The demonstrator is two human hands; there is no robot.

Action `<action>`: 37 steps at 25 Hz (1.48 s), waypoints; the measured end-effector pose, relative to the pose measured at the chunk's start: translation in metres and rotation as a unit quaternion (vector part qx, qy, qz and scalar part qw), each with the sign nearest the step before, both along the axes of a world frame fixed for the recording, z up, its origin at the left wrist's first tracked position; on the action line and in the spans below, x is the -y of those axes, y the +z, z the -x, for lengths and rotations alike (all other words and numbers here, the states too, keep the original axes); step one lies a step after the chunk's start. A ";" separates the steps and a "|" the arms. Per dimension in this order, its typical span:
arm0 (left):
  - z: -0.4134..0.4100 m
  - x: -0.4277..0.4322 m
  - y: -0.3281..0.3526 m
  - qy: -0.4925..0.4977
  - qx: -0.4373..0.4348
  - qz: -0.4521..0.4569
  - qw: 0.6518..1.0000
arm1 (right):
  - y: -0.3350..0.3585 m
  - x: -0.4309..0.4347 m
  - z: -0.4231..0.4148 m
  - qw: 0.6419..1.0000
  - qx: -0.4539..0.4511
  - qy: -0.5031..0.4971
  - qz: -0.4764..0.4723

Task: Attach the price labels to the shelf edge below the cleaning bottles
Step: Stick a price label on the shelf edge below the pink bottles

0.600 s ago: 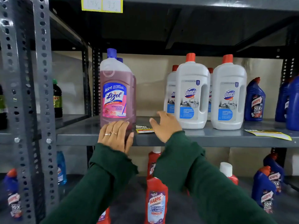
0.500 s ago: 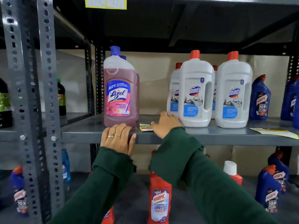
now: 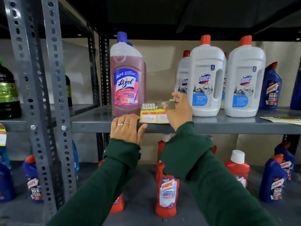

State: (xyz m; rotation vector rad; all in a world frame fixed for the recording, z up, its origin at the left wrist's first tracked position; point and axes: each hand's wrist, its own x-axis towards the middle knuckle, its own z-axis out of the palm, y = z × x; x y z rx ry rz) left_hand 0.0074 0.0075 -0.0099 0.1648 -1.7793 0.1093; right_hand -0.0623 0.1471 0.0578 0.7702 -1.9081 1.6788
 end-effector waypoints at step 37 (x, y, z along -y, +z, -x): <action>-0.048 0.020 0.011 -0.174 -0.008 -0.092 0.980 | -0.052 0.024 -0.049 0.962 -0.214 -0.132 -0.111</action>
